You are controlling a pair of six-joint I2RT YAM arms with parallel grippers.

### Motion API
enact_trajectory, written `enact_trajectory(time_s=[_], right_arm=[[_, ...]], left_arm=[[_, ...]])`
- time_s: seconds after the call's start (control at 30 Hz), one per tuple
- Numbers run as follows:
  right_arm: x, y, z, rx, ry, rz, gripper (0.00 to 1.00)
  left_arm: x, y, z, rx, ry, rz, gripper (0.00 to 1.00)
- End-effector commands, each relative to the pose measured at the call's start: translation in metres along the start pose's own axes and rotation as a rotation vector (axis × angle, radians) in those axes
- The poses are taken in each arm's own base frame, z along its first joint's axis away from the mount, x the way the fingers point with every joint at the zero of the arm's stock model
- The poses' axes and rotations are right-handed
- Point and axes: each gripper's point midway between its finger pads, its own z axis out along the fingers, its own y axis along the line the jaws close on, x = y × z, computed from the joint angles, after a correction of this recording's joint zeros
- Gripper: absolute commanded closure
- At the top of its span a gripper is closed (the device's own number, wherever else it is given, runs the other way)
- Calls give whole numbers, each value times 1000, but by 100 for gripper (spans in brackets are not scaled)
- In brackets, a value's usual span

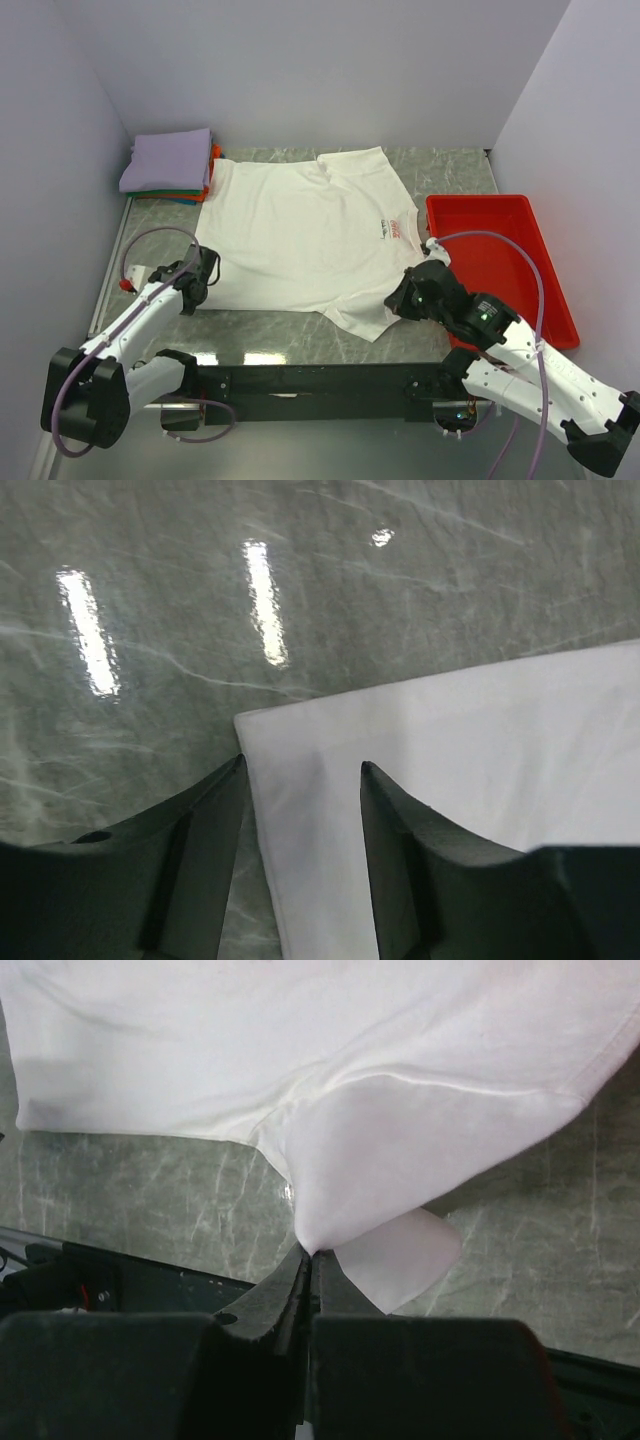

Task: Fold and stack the t-shirts
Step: Fold the tshirt

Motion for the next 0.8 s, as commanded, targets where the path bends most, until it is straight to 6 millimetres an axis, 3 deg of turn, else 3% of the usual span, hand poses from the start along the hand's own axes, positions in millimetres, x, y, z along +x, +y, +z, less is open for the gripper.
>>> enact_trajectory(time_s=[0.0,0.5,0.77], right_arm=[[-8,10,9,-44,-33,-18,100],[-17,-4,38,-17,-50,-89,100],[-18,-12,47,-2,-28,-110,100]], left_arm=[[-15,5,-1,-44,-47,-14,46],[-4,-1,16,-24,55,113,52],[8,9,20,-81,98,106,57]])
